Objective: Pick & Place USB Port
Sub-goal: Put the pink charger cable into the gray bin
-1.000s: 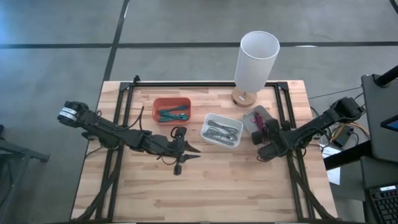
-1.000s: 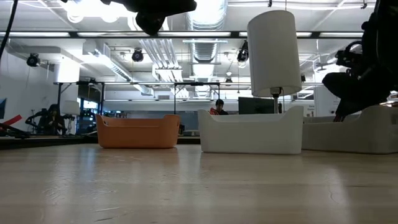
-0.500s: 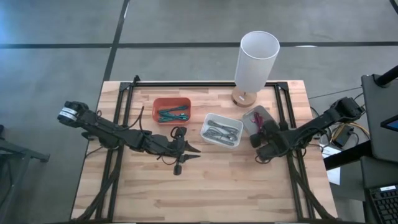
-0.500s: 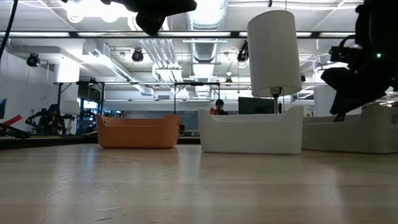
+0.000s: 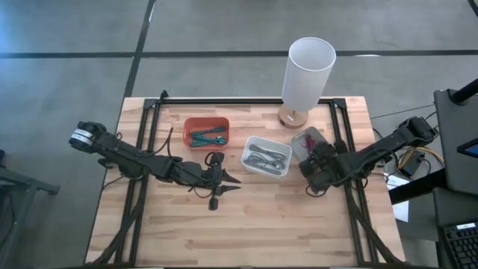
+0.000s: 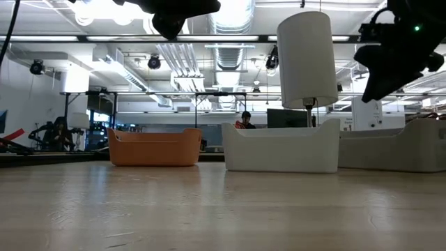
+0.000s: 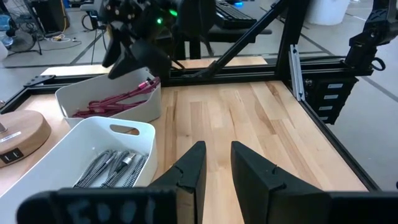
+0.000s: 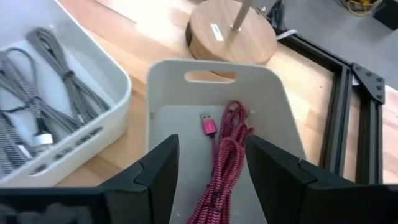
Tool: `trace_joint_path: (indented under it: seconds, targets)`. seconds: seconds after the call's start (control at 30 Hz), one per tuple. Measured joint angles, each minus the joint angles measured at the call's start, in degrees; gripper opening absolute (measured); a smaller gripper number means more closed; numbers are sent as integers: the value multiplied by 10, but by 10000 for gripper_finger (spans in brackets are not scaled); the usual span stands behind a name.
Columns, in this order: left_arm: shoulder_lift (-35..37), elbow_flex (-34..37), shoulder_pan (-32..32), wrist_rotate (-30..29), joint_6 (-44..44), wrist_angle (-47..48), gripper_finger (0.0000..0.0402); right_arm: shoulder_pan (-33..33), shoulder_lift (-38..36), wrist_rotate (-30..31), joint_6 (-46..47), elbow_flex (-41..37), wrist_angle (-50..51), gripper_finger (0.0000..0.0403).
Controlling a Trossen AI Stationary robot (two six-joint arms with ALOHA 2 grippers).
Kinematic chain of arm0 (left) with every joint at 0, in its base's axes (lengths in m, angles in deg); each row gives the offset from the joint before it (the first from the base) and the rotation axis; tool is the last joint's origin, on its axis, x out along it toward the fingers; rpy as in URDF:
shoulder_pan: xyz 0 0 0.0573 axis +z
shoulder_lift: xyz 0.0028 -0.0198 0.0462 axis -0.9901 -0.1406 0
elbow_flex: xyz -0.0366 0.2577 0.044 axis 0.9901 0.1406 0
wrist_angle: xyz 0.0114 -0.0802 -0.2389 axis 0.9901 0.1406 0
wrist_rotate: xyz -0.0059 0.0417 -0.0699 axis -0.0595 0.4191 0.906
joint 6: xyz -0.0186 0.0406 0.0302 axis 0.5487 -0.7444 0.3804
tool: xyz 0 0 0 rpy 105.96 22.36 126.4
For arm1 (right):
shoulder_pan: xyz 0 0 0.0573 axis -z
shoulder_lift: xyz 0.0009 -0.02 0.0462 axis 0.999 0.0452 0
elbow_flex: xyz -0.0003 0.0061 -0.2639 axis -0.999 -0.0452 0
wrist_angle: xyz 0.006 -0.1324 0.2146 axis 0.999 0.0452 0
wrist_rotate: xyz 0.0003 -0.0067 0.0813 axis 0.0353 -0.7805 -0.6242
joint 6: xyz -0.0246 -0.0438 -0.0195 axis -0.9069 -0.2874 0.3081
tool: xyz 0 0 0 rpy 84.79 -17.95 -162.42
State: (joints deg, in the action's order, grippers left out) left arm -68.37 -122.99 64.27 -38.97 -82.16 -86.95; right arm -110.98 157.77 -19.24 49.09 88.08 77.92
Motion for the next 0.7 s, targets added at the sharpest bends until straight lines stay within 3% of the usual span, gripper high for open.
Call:
trace_joint_path:
  seconds: [0.13, 0.37, 0.7]
  targets:
    - [0, 0, 0, 0, 0, 0, 76, 0, 0, -10, -17, 22, 1, 175]
    - [0, 0, 0, 0, 4, 1, 76, 0, 0, -116, -2, 34, -3, 152]
    - [0, 0, 0, 0, 4, 1, 76, 0, 0, -154, 10, -5, -28, 51]
